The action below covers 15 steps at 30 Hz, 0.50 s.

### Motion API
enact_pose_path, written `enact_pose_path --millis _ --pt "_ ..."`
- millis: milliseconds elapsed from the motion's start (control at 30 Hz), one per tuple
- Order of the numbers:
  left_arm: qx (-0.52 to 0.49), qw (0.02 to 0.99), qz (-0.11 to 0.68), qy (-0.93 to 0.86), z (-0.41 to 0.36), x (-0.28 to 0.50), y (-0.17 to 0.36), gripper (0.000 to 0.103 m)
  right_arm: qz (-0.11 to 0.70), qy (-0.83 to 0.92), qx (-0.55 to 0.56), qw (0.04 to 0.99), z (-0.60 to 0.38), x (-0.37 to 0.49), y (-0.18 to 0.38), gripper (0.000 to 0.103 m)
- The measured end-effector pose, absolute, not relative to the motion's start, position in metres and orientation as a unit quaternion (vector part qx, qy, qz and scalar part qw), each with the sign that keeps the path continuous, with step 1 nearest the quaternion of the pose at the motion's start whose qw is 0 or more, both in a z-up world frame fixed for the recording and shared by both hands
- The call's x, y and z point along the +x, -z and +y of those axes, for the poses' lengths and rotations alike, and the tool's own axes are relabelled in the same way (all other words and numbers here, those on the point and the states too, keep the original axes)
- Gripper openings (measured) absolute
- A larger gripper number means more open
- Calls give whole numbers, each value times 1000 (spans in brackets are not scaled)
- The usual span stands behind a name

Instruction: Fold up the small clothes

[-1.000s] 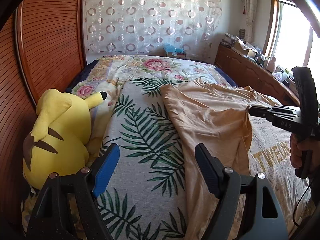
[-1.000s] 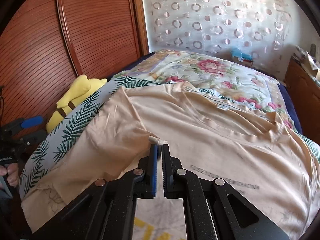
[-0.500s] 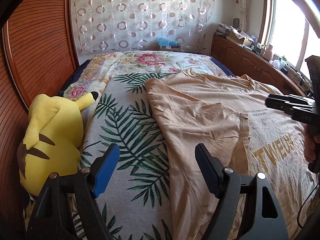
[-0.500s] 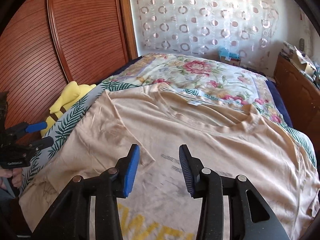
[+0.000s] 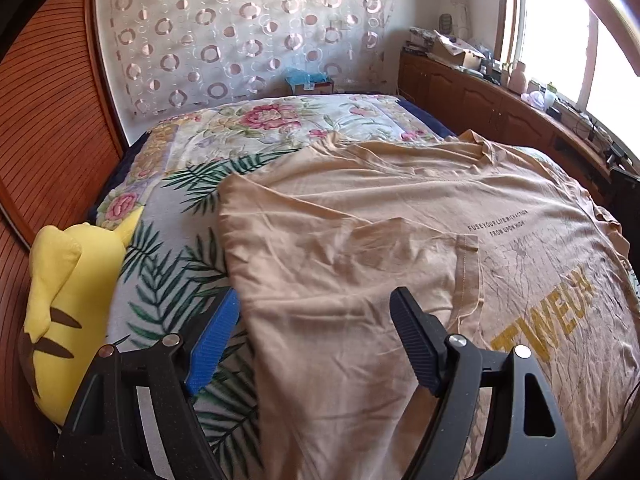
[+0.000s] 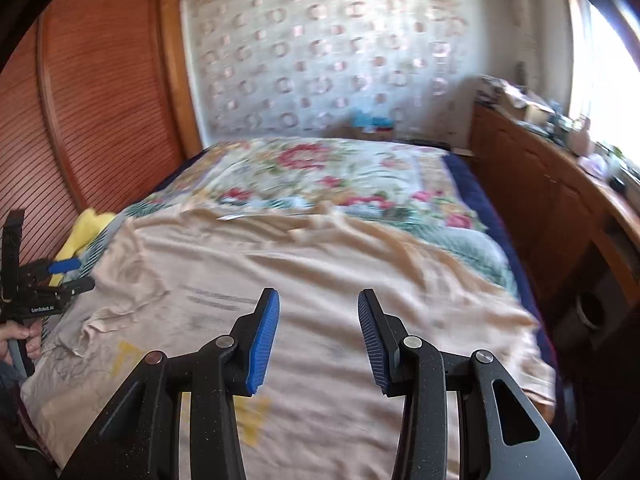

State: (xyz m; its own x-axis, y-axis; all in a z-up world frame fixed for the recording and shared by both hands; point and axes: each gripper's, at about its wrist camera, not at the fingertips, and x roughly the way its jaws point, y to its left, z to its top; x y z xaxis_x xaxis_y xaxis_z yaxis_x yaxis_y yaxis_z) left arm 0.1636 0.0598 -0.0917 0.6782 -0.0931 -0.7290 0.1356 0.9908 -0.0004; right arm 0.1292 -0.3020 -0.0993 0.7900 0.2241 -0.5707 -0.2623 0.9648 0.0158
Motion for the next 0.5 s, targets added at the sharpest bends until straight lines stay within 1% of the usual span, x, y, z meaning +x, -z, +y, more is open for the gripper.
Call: enact_pose_path --millis 233,333,500 --pt "45 902 423 72 42 174 106 78 301 -49 -20 952 -359 104 95 43" --pt "49 900 427 74 39 175 107 79 317 -19 -18 948 -380 97 105 43" --pt "39 897 433 81 41 178 110 84 356 0 3 935 -404 95 130 43"
